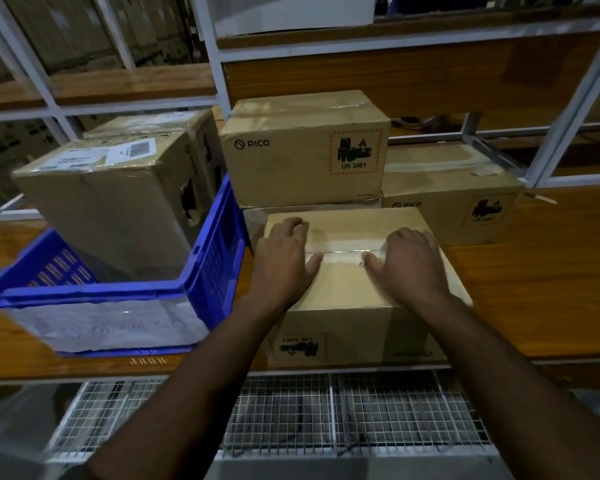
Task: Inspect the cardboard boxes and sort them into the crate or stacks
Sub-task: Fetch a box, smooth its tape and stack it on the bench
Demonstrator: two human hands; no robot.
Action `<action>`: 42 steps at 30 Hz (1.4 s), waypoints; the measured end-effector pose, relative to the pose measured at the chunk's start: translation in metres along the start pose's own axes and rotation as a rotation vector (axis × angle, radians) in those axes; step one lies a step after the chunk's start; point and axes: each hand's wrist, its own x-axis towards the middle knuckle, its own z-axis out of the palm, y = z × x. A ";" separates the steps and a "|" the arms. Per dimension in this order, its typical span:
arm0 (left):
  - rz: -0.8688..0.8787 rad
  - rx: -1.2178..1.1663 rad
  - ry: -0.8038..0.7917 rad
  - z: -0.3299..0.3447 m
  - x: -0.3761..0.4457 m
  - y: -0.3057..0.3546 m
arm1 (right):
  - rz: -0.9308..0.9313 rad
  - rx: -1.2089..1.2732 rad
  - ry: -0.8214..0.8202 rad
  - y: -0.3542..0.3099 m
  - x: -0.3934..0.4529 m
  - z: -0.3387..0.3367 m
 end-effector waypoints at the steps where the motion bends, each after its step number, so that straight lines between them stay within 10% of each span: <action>1: 0.034 0.043 -0.046 0.002 0.003 0.004 | -0.037 0.037 -0.022 -0.007 0.002 0.001; 6: 0.184 -0.017 -0.326 0.014 0.013 0.005 | -0.299 0.135 -0.158 -0.030 0.014 0.012; 13: 0.185 -0.088 -0.296 0.014 0.013 0.001 | -0.287 0.171 -0.194 -0.024 0.022 0.015; 22: -0.458 -0.159 -0.140 0.015 0.012 -0.020 | 0.347 0.184 0.020 0.022 0.026 0.011; 36: -0.327 -0.492 0.446 -0.028 -0.058 0.015 | 0.331 0.634 0.477 0.024 -0.036 -0.035; 42: -0.358 -0.508 0.378 -0.026 -0.070 0.005 | 0.336 0.707 0.330 0.031 -0.040 -0.034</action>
